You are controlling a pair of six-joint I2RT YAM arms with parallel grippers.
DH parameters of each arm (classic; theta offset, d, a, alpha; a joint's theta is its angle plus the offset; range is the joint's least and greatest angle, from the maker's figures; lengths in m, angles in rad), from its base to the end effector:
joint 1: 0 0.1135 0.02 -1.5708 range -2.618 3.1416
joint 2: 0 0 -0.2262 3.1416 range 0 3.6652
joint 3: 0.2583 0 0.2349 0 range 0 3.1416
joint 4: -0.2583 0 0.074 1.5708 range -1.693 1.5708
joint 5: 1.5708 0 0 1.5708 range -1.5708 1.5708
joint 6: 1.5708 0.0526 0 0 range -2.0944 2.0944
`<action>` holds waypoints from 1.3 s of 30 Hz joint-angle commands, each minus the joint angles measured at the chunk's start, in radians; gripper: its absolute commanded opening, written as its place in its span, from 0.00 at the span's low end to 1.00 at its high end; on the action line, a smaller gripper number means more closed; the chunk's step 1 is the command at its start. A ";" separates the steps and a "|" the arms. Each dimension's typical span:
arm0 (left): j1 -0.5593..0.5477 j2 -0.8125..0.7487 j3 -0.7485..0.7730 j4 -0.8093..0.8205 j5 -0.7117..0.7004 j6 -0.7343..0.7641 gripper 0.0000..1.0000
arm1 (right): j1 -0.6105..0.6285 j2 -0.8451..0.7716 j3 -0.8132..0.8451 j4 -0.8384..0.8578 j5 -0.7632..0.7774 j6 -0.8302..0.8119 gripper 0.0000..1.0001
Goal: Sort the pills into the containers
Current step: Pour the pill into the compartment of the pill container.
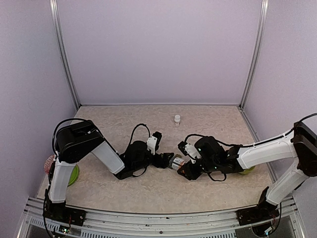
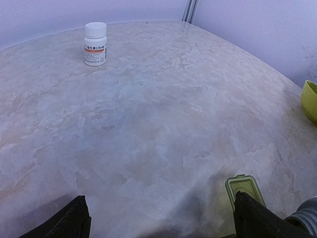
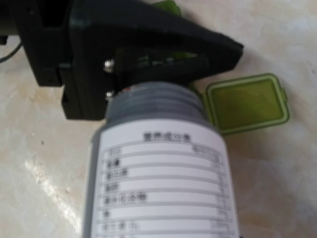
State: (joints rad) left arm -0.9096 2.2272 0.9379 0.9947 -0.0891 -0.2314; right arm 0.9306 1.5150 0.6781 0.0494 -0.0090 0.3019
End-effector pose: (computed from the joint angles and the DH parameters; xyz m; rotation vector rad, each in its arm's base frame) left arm 0.2491 -0.3126 0.0545 0.5799 1.8353 -0.6983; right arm 0.1749 0.2356 0.1212 -0.7595 2.3213 0.5920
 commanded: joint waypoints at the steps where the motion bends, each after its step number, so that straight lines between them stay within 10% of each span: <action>1: -0.002 0.069 -0.014 -0.142 0.003 -0.016 0.98 | -0.006 0.014 0.027 -0.014 -0.013 -0.011 0.21; 39: -0.002 0.070 -0.014 -0.144 0.005 -0.017 0.98 | -0.011 0.072 0.127 -0.141 -0.013 -0.005 0.22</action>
State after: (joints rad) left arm -0.9096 2.2303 0.9413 0.9955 -0.0967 -0.2314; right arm 0.9260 1.5673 0.7868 -0.0811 -0.0212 0.2859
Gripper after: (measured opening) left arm 0.977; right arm 0.525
